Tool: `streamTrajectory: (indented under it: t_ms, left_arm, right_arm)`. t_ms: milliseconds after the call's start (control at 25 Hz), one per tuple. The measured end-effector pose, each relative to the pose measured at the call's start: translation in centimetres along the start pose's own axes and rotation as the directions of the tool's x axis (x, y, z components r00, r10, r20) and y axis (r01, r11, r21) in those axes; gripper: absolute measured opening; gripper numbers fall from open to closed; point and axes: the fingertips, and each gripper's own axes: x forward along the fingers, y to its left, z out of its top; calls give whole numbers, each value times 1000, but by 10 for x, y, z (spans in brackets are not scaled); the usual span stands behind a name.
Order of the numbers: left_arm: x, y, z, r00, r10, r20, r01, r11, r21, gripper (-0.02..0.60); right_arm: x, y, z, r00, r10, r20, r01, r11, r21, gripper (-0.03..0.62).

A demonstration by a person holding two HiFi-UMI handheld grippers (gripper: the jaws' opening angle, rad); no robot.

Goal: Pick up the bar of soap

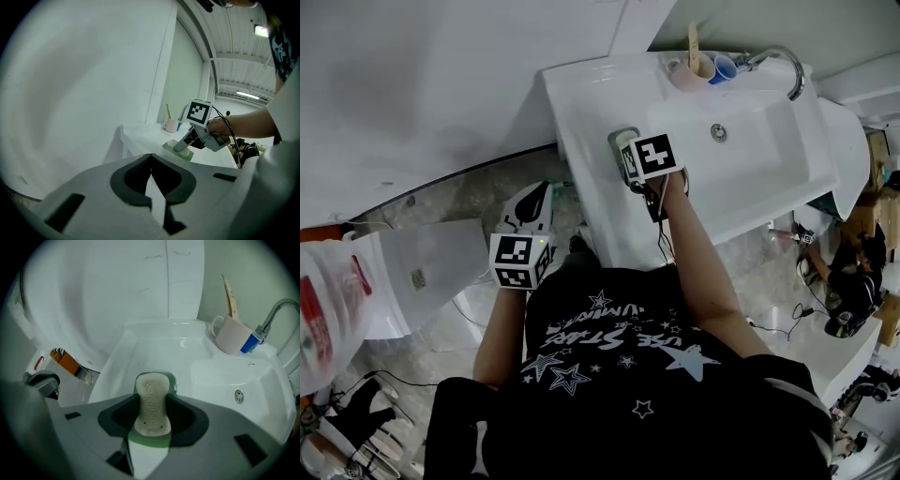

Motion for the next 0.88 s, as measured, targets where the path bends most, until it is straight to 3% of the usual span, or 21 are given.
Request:
streamTrajectory:
  t_ms: [160, 280, 440, 640, 880]
  left_arm:
    - [-2, -1, -1, 1000, 5, 8, -5, 1000, -1, 8]
    - [-5, -4, 0, 1000, 13, 14, -13, 1000, -2, 8]
    - [-13, -3, 9, 998, 46, 42, -45, 999, -12, 8]
    - [-28, -7, 17, 992, 93, 80, -91, 995, -27, 8]
    - [-42, -21, 23, 975, 187, 119, -182, 982, -52, 8]
  right_arm:
    - [-15, 2, 11, 987, 109, 115, -121, 988, 96, 186]
    - [-32, 6, 18, 949, 220, 225, -259, 952, 163, 186]
    - [-61, 6, 29, 888, 294, 354, -362, 921, 144, 186]
    - [-98, 14, 40, 786, 384, 483, -480, 873, 87, 186]
    - [-126, 28, 49, 637, 527, 562, -651, 759, 26, 186]
